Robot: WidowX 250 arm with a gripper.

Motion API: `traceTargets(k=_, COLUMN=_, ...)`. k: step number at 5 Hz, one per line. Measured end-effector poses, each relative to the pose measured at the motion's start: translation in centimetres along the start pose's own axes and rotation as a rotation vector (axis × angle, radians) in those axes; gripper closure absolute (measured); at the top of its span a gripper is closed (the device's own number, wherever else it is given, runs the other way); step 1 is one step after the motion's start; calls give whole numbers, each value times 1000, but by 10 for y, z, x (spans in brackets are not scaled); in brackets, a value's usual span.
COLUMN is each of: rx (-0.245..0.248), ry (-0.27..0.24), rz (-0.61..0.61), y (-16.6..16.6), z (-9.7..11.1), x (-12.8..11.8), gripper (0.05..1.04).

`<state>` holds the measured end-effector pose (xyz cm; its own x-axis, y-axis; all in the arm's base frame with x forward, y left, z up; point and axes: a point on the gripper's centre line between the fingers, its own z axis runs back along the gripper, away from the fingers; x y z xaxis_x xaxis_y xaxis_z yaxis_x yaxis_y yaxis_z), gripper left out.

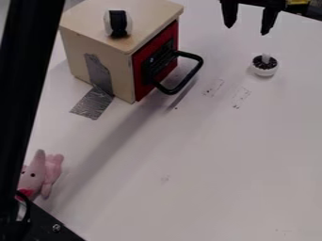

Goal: Move the pink toy in front of the drawer

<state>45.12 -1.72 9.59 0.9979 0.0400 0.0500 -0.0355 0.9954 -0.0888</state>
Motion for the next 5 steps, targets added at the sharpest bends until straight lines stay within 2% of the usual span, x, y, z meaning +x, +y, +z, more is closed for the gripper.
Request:
traceTargets(k=1, rx=-1, ry=41, rz=5, y=1, z=-18, x=-4, gripper=83)
traceTargets(k=2, rx=-19, ry=110, rz=-2, y=2, z=-43, x=-40, gripper=83)
traceTargets(k=3, rx=-42, ry=65, rz=-18, y=-2, z=-23, x=-67, gripper=83)
traceTargets(k=4, rx=-35, ry=74, rz=-40, y=2, z=-19, x=-102, gripper=83)
traceTargets(k=5, rx=-8, ry=86, rz=-118, y=14, z=-9, x=-138, gripper=83)
